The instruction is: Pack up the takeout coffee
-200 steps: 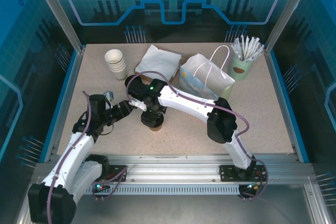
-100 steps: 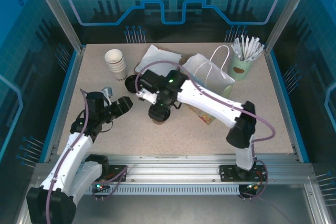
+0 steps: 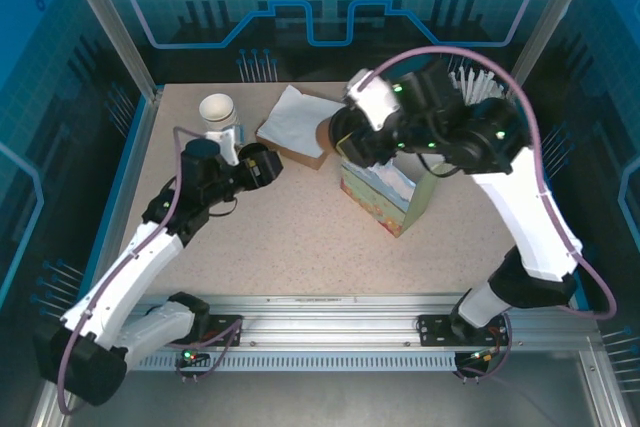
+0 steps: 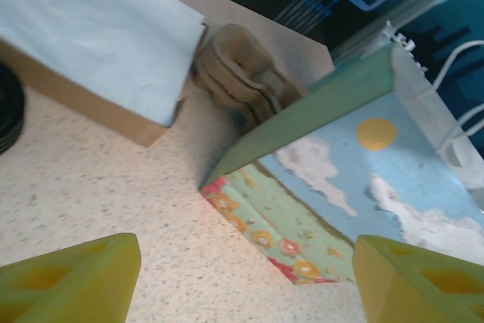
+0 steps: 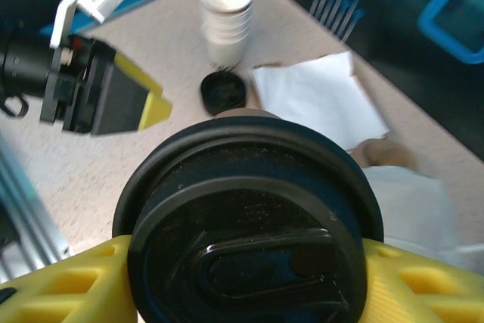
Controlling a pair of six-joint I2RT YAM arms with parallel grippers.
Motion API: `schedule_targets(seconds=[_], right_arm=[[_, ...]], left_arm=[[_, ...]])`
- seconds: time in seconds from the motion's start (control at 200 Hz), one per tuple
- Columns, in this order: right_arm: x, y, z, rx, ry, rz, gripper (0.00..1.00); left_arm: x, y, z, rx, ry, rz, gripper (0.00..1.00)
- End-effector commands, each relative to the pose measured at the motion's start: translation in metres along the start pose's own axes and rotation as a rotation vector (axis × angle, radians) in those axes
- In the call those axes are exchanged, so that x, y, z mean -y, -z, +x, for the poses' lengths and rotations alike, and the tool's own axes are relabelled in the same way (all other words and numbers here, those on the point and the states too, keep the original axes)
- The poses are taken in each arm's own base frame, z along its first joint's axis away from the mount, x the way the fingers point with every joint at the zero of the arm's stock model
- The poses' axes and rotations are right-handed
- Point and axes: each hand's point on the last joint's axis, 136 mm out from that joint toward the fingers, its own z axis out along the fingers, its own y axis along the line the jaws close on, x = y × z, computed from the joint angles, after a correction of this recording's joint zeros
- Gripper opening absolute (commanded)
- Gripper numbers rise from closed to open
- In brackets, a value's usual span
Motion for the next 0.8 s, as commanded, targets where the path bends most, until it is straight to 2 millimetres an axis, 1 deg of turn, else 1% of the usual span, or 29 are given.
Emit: schedule_targets(seconds=[0.0,0.11,0.195,0.265,0.365,0.455,0.53,0.645,0.795], right_arm=[[0.033,0.026,-0.001,0.04,-0.063,0.102,0.46],[0.066,0.051,0.005,0.076,-0.132,0.217,0.45],[0.085,0.065,0.016,0.073,-0.179,0.286,0.45],[0.096,0.07,0.03,0.042,-0.205,0.334,0.44],[0.107,0.07,0.051,-0.017,-0.242,0.379,0.44],[0.111,0.066,0.068,-0.067,-0.263,0.391,0.44],[0.11,0.058,0.081,-0.116,-0.274,0.379,0.45],[0.103,0.043,0.099,-0.191,-0.279,0.335,0.44],[0.095,0.026,0.116,-0.248,-0.293,0.274,0.44]], left_arm=[[0.031,-0.009,-0.02,0.034,-0.096,0.05,0.75],[0.051,-0.025,-0.02,0.001,-0.144,0.084,0.75],[0.064,-0.037,-0.018,-0.028,-0.179,0.107,0.75],[0.072,-0.046,-0.016,-0.054,-0.204,0.119,0.75],[0.08,-0.057,-0.016,-0.077,-0.216,0.132,0.75],[0.084,-0.063,-0.019,-0.079,-0.223,0.143,0.75],[0.086,-0.068,-0.021,-0.082,-0.233,0.146,0.75],[0.093,-0.075,-0.024,-0.095,-0.248,0.161,0.75],[0.099,-0.087,-0.024,-0.128,-0.274,0.187,0.73]])
